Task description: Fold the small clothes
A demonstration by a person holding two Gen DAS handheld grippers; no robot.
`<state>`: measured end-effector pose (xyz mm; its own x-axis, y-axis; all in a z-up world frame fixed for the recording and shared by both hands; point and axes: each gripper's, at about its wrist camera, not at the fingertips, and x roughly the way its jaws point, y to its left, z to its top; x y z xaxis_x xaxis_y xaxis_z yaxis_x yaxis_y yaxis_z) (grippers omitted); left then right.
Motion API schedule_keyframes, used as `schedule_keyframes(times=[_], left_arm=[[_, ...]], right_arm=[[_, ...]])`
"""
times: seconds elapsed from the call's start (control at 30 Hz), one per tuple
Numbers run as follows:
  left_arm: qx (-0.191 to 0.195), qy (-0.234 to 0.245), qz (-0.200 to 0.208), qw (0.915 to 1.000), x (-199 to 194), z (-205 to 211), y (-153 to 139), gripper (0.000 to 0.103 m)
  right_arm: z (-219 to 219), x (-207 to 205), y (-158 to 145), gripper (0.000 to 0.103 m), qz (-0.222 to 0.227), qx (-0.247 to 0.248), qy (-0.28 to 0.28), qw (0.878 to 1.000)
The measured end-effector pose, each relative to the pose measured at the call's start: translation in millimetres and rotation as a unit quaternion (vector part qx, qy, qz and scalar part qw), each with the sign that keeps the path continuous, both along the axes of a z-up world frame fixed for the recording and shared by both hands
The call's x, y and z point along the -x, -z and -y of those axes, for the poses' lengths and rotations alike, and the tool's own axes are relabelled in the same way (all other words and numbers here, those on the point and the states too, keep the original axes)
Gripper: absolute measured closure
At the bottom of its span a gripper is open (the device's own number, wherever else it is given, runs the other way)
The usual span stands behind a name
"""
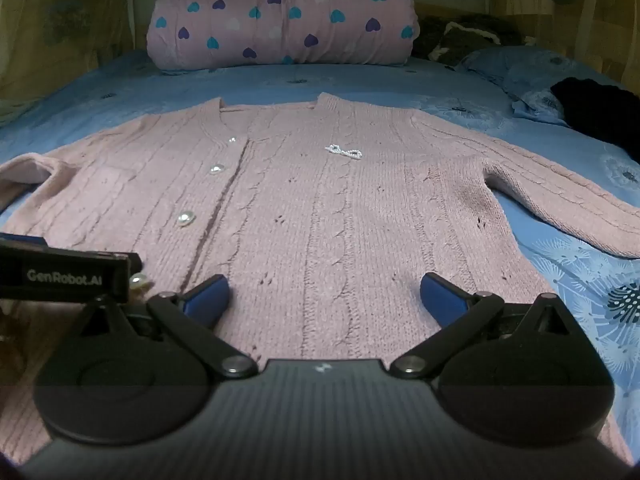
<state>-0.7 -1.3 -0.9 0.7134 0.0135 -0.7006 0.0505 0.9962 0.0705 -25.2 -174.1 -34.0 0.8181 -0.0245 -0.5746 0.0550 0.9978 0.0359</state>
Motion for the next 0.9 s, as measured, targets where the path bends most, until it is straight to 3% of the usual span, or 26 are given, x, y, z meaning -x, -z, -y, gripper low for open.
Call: schedule_keyframes(times=[0.4, 0.9], left_arm=[[0.006, 0.003, 0.013, 0.9999, 5, -3, -2, 0.0], [-0.01, -0.007, -0.001, 0.9999, 16, -4, -17, 0.0]], right_arm=[[-1, 0, 0, 0.0, 0.002, 0.004, 0.0, 1.0], [-1, 6, -5, 0.0, 0.006, 0.002, -0.009, 1.0]])
